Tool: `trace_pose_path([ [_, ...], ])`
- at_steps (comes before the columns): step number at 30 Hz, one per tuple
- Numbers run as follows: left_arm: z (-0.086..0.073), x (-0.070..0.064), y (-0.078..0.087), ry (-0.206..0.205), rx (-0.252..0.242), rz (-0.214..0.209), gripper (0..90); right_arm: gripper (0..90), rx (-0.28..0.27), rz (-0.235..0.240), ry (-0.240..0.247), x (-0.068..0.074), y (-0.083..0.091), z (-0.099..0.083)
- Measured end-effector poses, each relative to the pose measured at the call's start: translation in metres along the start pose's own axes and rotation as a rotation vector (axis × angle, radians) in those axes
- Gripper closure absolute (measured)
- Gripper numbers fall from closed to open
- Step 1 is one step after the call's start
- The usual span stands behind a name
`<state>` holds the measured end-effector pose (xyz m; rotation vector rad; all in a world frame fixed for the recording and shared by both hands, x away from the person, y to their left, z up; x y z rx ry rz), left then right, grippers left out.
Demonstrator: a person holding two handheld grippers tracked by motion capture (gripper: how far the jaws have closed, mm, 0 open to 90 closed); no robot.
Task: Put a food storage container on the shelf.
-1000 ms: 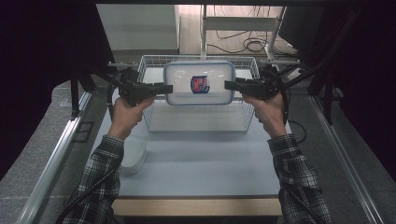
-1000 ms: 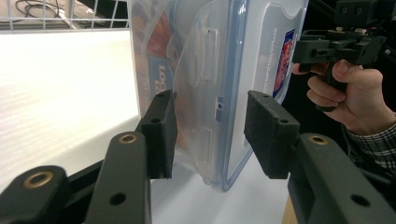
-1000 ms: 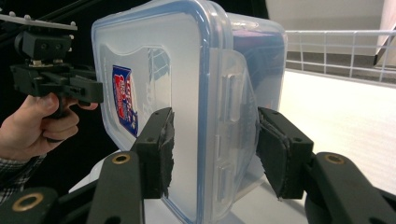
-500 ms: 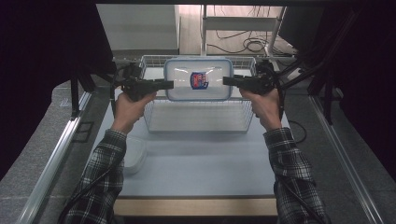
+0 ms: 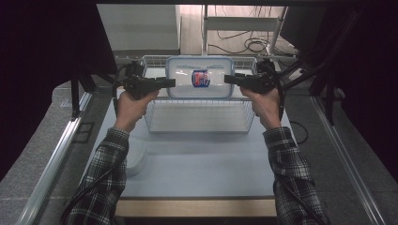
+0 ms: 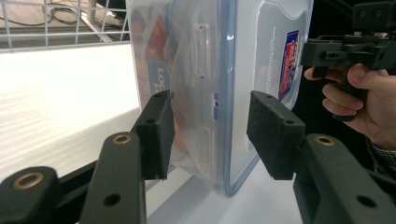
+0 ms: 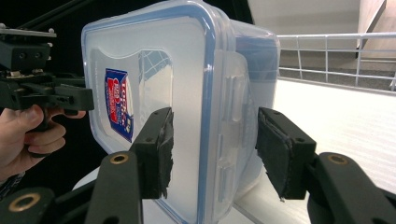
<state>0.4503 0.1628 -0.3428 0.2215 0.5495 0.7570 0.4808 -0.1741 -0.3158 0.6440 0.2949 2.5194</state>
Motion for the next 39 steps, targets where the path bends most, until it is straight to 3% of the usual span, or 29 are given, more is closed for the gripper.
trace_pose_path([
  [9, 0.001, 0.002, -0.001, 0.011, -0.010, 0.000, 50.7, 50.5, -0.009, -0.025, 0.004, -0.003, 0.001, 0.000],
  [18, 0.004, 0.005, -0.003, 0.025, 0.002, 0.016, 48.8, 56.9, 0.039, -0.074, 0.002, -0.007, -0.007, -0.005],
  [25, 0.007, 0.009, -0.005, 0.037, 0.004, 0.027, 47.8, 57.0, 0.054, -0.077, -0.006, -0.008, -0.010, -0.008],
  [30, 0.009, 0.010, -0.006, 0.025, 0.004, 0.063, 44.5, 57.4, 0.061, -0.076, 0.002, -0.007, -0.011, -0.008],
  [34, 0.009, 0.012, -0.007, -0.001, 0.006, 0.125, 43.9, 57.7, 0.044, -0.073, 0.002, -0.006, -0.010, -0.007],
  [36, 0.009, 0.015, -0.006, 0.017, -0.013, 0.114, 45.0, 58.0, 0.022, -0.061, -0.012, -0.005, -0.009, -0.004],
  [38, 0.010, 0.016, -0.007, 0.023, 0.000, 0.099, 46.7, 58.5, 0.015, -0.059, -0.010, -0.005, -0.008, -0.002],
  [39, 0.010, 0.015, -0.009, 0.002, 0.020, 0.137, 48.5, 59.2, 0.018, -0.060, -0.011, -0.004, -0.008, -0.001],
])
Point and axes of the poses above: each handheld gripper's, and its own axes: y roughly backward along the jaws, z roughly out of its top, x roughly to its left, the point moved 3 cm from there along -y, roughly forward along the jaws, and after that the axes turned 7 degrees about z, right-handed, at the moved point
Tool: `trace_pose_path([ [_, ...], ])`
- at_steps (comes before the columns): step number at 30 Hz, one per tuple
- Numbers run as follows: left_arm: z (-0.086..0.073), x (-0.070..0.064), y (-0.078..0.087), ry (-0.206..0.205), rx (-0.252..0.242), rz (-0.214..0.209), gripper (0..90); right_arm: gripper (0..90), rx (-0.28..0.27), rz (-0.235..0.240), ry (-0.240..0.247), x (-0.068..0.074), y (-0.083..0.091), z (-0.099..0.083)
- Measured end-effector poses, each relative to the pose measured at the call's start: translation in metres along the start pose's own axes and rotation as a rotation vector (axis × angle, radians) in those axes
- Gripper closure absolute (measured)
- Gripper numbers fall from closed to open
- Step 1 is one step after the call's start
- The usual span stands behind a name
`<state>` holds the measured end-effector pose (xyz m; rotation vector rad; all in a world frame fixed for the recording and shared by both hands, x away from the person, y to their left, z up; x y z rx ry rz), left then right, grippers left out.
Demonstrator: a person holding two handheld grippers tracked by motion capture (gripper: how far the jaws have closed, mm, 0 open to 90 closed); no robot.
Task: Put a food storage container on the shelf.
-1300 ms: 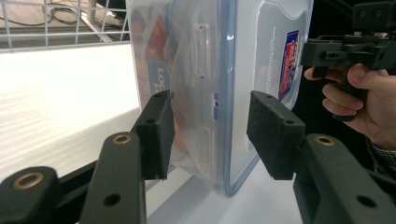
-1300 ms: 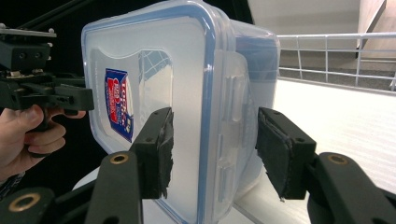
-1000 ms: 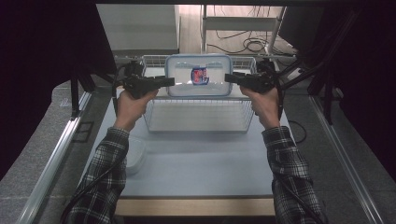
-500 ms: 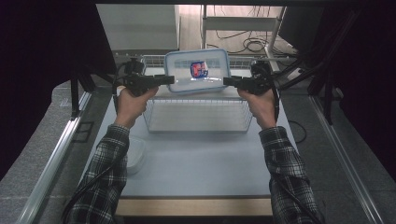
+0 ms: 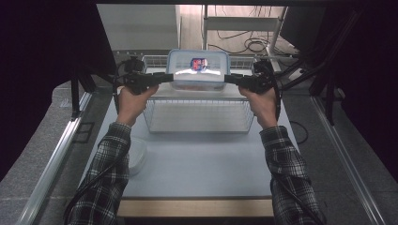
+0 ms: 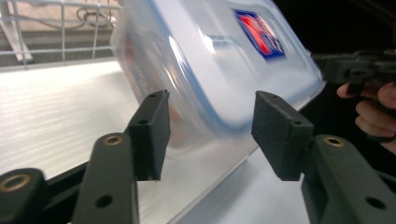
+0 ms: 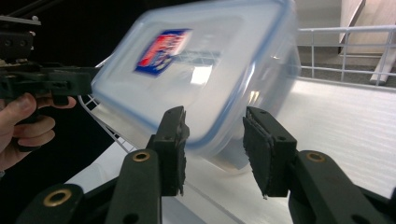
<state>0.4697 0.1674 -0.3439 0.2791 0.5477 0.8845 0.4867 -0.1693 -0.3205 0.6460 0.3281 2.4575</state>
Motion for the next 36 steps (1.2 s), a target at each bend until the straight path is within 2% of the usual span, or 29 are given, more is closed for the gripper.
trace_pose_path([
  [1, -0.001, -0.001, -0.002, -0.024, 0.014, 0.028, 49.1, 59.2, 0.015, -0.022, 0.015, 0.001, -0.001, 0.000],
  [3, -0.003, -0.002, -0.004, -0.027, 0.027, 0.013, 49.2, 59.2, 0.028, -0.048, 0.039, 0.001, -0.002, 0.000],
  [6, -0.003, -0.002, -0.001, -0.024, -0.005, 0.004, 51.8, 62.1, 0.020, -0.064, 0.040, 0.000, -0.002, -0.001],
  [9, -0.001, 0.001, 0.007, -0.020, -0.039, 0.013, 63.0, 70.0, 0.011, -0.084, 0.037, -0.003, 0.002, -0.002],
  [12, 0.000, 0.005, 0.011, -0.029, -0.060, 0.077, 78.9, 82.3, 0.021, -0.124, 0.049, -0.007, 0.003, -0.004],
  [16, 0.000, 0.009, 0.004, -0.039, -0.050, 0.165, 89.4, 89.0, 0.034, -0.169, 0.048, -0.013, -0.003, -0.007],
  [19, 0.000, 0.009, -0.007, -0.052, -0.021, 0.207, 89.7, 89.1, 0.047, -0.215, 0.076, -0.015, -0.012, -0.008],
  [21, 0.000, 0.008, -0.014, -0.057, -0.001, 0.218, 89.3, 89.0, 0.051, -0.239, 0.087, -0.016, -0.017, -0.007],
  [25, 0.001, 0.005, -0.023, -0.062, 0.020, 0.243, 87.9, 88.2, 0.044, -0.251, 0.081, -0.020, -0.023, -0.007],
  [30, 0.004, 0.005, -0.030, -0.063, 0.019, 0.282, 86.7, 88.2, 0.032, -0.264, 0.063, -0.025, -0.028, -0.004],
  [36, 0.001, 0.003, -0.029, -0.046, 0.021, 0.246, 90.0, 89.2, 0.036, -0.266, 0.069, -0.026, -0.028, -0.003],
])
Point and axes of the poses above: each handheld gripper's, and its own axes: y roughly backward along the jaws, z roughly out of its top, x roughly to its left, the point moved 3 cm from there along -y, roughly forward along the jaws, and after that the axes turned 7 degrees about z, right-handed, at the moved point
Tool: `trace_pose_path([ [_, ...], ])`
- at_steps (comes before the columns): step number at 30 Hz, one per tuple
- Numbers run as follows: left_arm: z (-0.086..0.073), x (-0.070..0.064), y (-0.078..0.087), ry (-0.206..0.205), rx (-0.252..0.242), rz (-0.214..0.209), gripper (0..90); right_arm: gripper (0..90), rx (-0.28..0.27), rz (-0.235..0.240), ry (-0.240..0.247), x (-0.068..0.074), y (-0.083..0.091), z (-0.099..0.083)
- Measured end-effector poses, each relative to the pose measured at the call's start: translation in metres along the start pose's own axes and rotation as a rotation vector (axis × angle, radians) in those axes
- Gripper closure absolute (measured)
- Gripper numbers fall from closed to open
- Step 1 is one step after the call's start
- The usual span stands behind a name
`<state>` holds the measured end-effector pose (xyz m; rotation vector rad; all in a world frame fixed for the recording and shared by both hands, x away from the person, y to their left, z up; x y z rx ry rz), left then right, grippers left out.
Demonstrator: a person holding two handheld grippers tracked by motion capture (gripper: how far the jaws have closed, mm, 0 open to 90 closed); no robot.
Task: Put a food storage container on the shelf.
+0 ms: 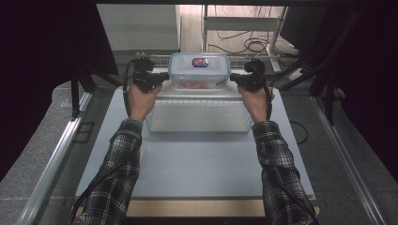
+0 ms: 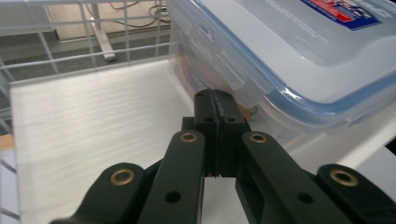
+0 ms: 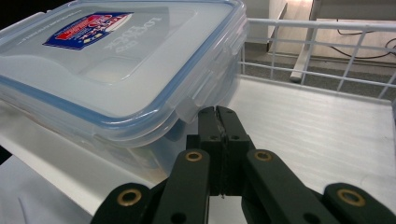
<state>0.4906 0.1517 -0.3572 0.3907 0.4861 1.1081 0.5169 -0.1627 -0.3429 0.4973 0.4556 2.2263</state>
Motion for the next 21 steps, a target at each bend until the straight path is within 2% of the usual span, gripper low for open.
trace_pose_path([
  [4, -0.002, -0.001, 0.002, -0.017, 0.004, -0.006, 89.9, 89.2, 0.005, 0.007, 0.000, 0.000, 0.003, -0.003],
  [6, -0.001, -0.001, 0.004, -0.022, -0.008, 0.004, 89.6, 89.1, 0.009, 0.015, 0.008, 0.002, 0.003, -0.004],
  [8, -0.001, -0.002, 0.008, -0.050, -0.008, 0.019, 88.4, 89.0, 0.013, -0.004, 0.028, 0.006, 0.005, -0.004],
  [10, -0.002, 0.000, 0.014, -0.066, -0.015, 0.023, 86.7, 87.3, 0.012, -0.004, 0.054, 0.009, 0.009, -0.004],
  [13, -0.010, 0.002, 0.024, -0.060, -0.027, -0.005, 84.3, 84.6, -0.007, 0.031, 0.062, 0.013, 0.020, -0.008],
  [17, -0.026, 0.000, 0.035, -0.064, -0.037, -0.037, 77.9, 78.9, -0.003, 0.071, 0.085, 0.021, 0.030, -0.019],
  [21, -0.041, -0.006, 0.045, -0.100, -0.039, -0.073, 67.9, 72.1, 0.000, 0.104, 0.104, 0.029, 0.038, -0.030],
])
Point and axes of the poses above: each handheld gripper's, and its own axes: y roughly backward along the jaws, z roughly out of its top, x roughly to its left, the point moved 3 cm from there along -y, roughly forward along the jaws, and after that the axes turned 7 degrees about z, right-handed, at the moved point
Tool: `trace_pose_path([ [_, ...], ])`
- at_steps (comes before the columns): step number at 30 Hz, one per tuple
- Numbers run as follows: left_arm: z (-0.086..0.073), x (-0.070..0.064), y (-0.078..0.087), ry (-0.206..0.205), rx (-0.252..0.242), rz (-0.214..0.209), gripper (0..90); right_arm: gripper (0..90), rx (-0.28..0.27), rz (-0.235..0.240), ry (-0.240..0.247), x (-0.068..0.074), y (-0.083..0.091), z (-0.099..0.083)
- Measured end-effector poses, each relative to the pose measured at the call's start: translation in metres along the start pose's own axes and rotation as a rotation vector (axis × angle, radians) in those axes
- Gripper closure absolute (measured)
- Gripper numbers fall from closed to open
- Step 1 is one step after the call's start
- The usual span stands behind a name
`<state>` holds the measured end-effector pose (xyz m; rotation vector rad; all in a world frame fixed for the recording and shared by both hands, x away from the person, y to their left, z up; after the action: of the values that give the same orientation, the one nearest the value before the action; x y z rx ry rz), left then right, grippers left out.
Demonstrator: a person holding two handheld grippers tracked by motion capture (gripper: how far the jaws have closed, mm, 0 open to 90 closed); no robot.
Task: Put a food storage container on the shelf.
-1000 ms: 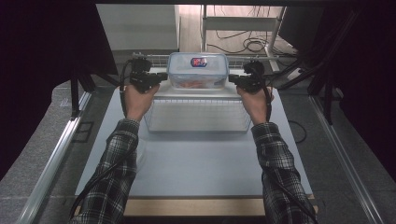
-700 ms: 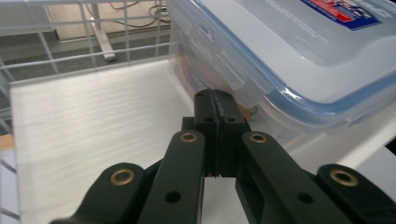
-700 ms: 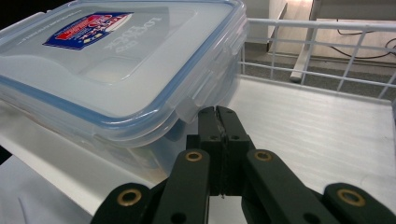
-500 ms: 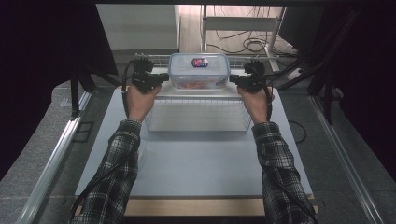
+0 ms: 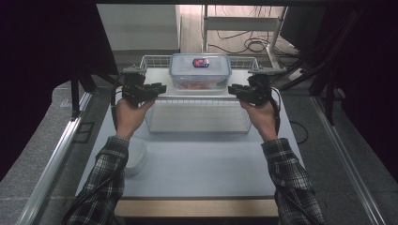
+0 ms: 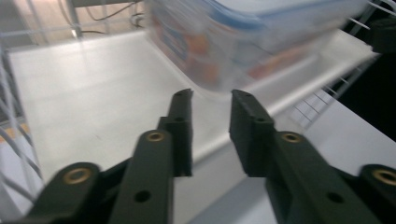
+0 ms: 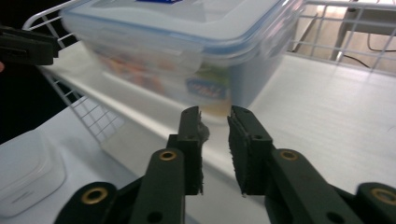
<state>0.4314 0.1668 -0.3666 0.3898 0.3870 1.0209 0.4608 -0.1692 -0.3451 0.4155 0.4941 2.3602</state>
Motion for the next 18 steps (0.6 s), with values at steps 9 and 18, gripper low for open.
trace_pose_path([
  [9, -0.031, -0.031, 0.015, -0.091, 0.024, -0.080, 52.1, 54.3, 0.001, 0.053, 0.032, 0.019, 0.011, -0.026],
  [18, -0.065, -0.057, 0.019, -0.134, 0.027, -0.142, 35.5, 35.6, 0.002, 0.088, 0.068, 0.036, 0.021, -0.053],
])
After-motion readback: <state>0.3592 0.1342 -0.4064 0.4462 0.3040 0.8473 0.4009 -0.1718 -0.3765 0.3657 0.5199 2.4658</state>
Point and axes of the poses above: each handheld gripper's, and its own axes: y roughly backward along the jaws, z roughly out of its top, x roughly to its left, the point moved 3 cm from there along -y, roughly forward along the jaws, and after that the axes turned 7 degrees about z, right-handed, at the moved point
